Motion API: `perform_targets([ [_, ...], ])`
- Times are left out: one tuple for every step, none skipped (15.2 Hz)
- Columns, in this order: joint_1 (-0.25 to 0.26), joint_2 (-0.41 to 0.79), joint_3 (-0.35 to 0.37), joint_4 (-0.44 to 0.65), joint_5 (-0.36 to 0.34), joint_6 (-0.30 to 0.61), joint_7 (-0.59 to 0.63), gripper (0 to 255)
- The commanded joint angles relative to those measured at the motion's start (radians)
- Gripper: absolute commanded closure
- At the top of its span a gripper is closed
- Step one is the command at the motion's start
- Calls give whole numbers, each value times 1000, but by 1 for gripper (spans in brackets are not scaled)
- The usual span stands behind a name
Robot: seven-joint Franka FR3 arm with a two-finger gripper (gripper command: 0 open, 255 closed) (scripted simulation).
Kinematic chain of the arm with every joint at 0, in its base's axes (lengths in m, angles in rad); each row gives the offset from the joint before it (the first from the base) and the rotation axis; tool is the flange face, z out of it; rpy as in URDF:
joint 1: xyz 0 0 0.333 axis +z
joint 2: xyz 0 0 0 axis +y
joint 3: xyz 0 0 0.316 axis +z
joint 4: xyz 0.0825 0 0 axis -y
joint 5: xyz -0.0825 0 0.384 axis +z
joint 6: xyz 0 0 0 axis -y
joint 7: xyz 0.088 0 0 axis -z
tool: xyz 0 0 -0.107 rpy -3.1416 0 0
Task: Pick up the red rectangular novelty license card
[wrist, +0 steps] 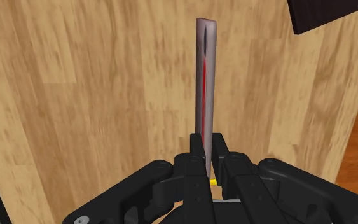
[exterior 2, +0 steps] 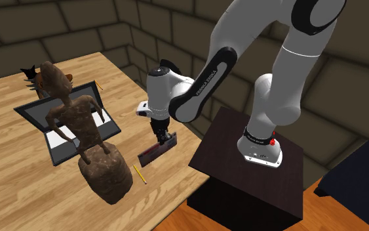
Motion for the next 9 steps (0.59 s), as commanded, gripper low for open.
perform_targets([
  [0, -27, 0, 3, 1, -31, 1, 255],
  [0, -39, -1, 7, 2, -46, 1, 255],
  [0, -51, -1, 10, 2, -61, 1, 255],
  [0, -62, -2, 14, 2, -77, 2, 255],
  [0, -74, -2, 18, 2, -92, 2, 255],
  [0, -85, -2, 22, 2, -107, 3, 255],
  [-1, -96, -3, 27, 2, -123, 3, 255],
  [0, -98, -3, 27, 2, -125, 3, 255],
  [0, -97, -3, 27, 2, -125, 3, 255],
])
